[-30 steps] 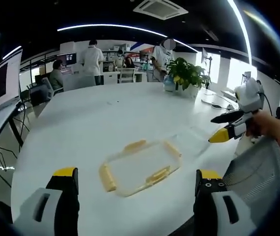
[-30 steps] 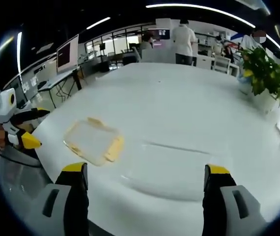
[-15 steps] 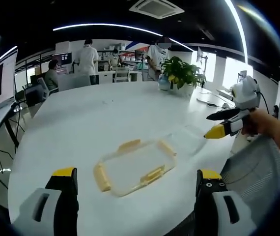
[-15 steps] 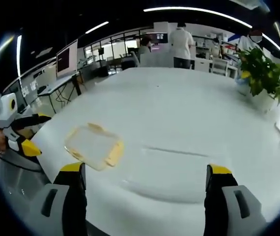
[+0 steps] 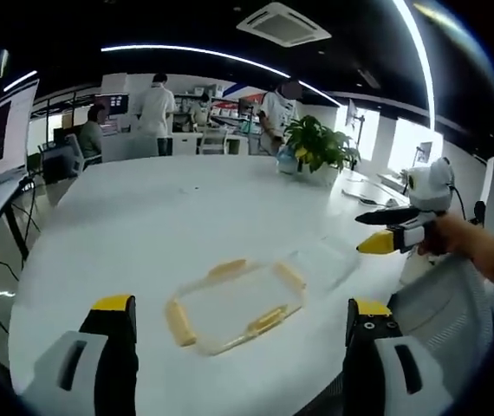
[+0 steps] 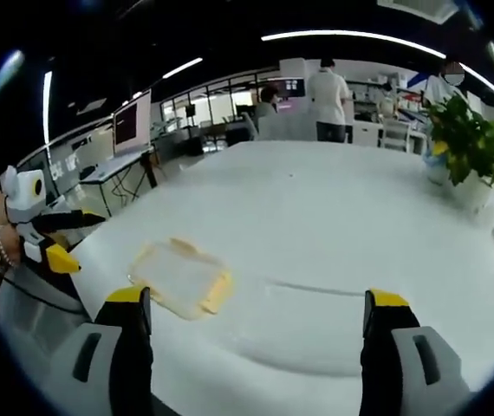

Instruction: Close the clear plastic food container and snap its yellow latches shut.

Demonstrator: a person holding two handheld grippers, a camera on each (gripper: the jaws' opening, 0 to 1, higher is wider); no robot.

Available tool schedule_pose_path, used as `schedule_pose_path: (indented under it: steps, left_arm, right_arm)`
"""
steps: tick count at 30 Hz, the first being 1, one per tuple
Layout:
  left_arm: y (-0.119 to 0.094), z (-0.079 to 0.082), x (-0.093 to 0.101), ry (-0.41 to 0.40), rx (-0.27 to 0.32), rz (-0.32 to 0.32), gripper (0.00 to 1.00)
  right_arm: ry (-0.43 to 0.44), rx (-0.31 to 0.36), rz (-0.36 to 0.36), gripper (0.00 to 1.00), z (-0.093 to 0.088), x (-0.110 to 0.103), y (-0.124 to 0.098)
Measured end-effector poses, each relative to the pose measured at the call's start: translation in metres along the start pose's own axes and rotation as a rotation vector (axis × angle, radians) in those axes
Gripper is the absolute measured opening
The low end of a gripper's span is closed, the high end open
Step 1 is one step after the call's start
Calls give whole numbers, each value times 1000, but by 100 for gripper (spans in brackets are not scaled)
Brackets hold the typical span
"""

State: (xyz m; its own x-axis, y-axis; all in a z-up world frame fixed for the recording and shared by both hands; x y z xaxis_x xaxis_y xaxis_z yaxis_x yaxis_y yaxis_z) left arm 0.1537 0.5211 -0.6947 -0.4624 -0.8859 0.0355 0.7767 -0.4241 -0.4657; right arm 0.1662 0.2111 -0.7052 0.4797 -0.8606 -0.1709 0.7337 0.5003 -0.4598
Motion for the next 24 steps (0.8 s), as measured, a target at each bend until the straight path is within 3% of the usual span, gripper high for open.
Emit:
schedule_pose_path:
  steps: [3,5,6,9,11,12,18,20,22,24]
  left_arm:
    - [-1,6,-2,32,42,-7,99]
    - [-1,10,-2,42,79,-47,99]
    - [0,11,-2,50,67,-70,99]
    - [2,9,-9,122,-16,-62,99]
    - [4,10,-15,172,-45,-36,99]
    - [6,10,-16,185,-49,-58,99]
    - [10,12,-22,251,-64,-116,99]
    - [15,12,-26,267,-79,-107,99]
    - [18,9,-32,289,-135,-78,99]
    - [20,10,-32,295,-123,-100,99]
  right_arm:
    - [-21,14,-2,99,3,1,-1]
    - [-5,5,2,100,5,2,-1]
    - [40,-59,-4,100,2,4,-2]
    - [88,-133,0,100,0,12,0]
    - [54,-73,8,100,6,16,2]
    - [32,-55,14,100,10,17,2]
    - [-105,-65,54,98,20,17,8]
    - [-138,-76,73,98,22,16,10]
    - [-152,-95,97,96,23,14,13]
    - [-138,-92,137,92,27,10,15]
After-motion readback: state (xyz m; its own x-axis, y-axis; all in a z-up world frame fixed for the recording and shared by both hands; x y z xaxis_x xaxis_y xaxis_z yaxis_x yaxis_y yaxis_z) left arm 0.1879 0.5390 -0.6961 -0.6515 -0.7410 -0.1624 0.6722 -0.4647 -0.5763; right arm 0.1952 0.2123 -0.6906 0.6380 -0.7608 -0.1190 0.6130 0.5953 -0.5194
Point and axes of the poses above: the point that each gripper's makers call its tool centre point, and the gripper's own axes: y roughly forward along the fingers, x roughly to its right, z roughly out of its top, the point moved 9 cm from there along -y, roughly backward along the fingers, and after that the axes turned 6 degrees about z, right-handed, at the moved point
